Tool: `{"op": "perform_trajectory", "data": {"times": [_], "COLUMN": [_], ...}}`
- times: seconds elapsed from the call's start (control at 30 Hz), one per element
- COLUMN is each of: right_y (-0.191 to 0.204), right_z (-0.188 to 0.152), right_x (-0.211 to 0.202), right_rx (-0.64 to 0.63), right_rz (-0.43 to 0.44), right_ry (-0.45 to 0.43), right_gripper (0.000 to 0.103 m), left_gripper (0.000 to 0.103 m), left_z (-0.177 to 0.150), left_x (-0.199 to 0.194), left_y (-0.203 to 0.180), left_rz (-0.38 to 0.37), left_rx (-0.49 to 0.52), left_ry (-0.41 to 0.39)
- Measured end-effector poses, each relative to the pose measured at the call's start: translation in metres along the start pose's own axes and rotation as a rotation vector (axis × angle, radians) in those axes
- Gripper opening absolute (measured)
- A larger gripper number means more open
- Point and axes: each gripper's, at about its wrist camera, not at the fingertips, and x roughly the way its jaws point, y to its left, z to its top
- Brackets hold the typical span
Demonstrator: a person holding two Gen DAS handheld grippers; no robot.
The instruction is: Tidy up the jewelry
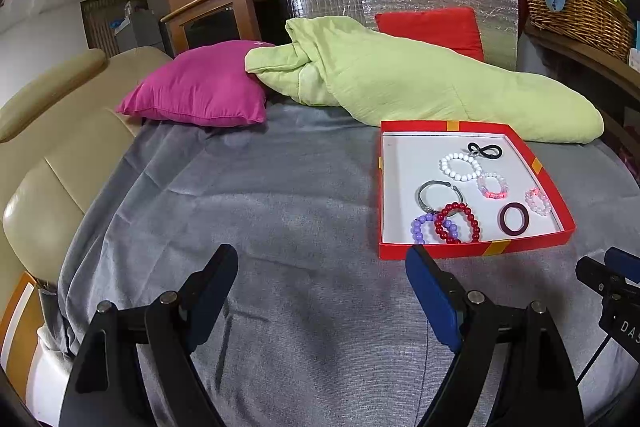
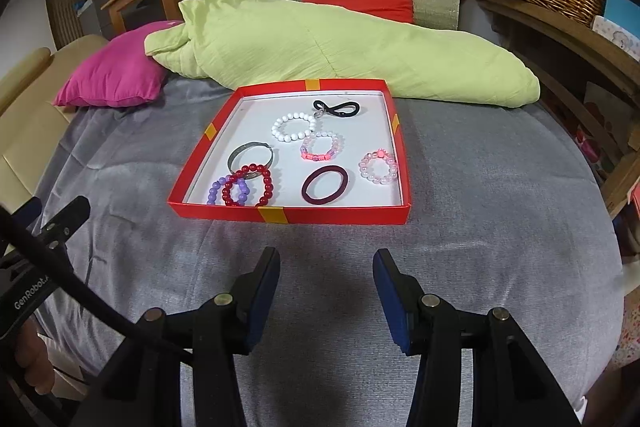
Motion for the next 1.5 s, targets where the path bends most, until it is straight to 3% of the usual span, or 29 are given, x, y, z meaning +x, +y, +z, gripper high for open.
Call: {"op": "perform_trajectory", "data": {"times": [1.5], "right_y": [0.007], "right_z": [-0.001], "right_x": [0.004], "right_rx": [-0.001], "right_rz": [-0.022], "right_ry": [0.004], "right_gripper": [0.052], "left_gripper": [0.086], "left_z": [0.002], "left_x": [-0.004], "left_y": [0.012], "left_rz": [-0.006], "left_rx": [-0.033], "left_ry": [-0.011]}}
